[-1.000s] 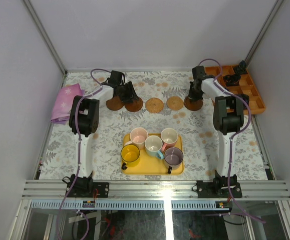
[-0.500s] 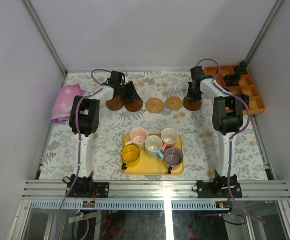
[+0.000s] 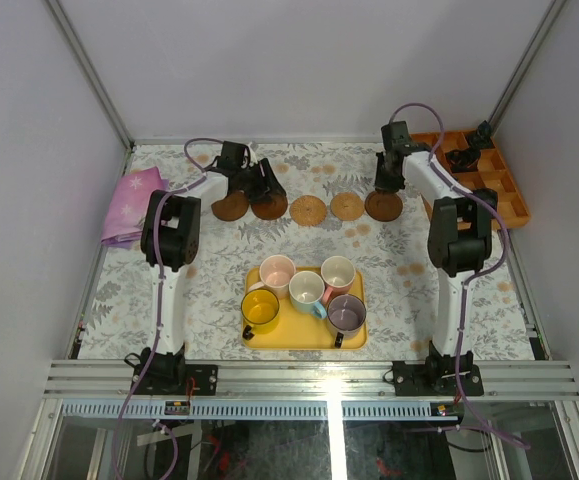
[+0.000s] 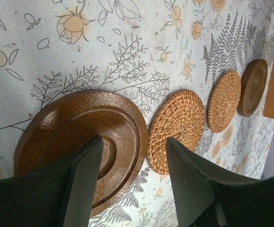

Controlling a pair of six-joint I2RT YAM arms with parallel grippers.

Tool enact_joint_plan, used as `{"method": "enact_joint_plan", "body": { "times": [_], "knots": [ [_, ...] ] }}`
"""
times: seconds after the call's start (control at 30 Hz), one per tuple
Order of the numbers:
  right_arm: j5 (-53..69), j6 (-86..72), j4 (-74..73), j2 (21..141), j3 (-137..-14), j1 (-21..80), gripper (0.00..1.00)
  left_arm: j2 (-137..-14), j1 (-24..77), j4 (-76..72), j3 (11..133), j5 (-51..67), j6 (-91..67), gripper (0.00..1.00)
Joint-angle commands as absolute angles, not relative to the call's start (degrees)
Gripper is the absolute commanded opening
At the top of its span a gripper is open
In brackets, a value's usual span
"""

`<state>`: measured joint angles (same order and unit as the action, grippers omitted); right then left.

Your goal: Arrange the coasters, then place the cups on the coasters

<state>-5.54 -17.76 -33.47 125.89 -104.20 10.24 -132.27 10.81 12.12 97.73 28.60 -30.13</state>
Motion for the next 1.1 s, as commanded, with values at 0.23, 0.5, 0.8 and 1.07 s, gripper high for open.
{"method": "enact_joint_plan", "body": {
  "times": [0.23,0.5,0.8,1.07],
  "knots": [
    [-1.31,-11.39,-28.61,118.27,-106.69,15.77,0.16,-125.20,10.46,11.09,94.64,27.91,-28.04,0.68],
    [5.26,-11.06,-26.74,122.38,-108.86,20.67,0.04,-115.48,10.46,10.67,86.63,24.24,-27.18,0.72],
    [11.33,-11.96,-25.64,128.01,-111.05,24.03,0.00,-110.86,9.20,11.22,78.33,18.19,-27.21,0.71],
    [15.98,-12.84,-24.64,130.70,-109.90,25.90,0.00,-109.23,8.15,12.01,76.55,16.23,-27.17,0.72]
  ]
}}
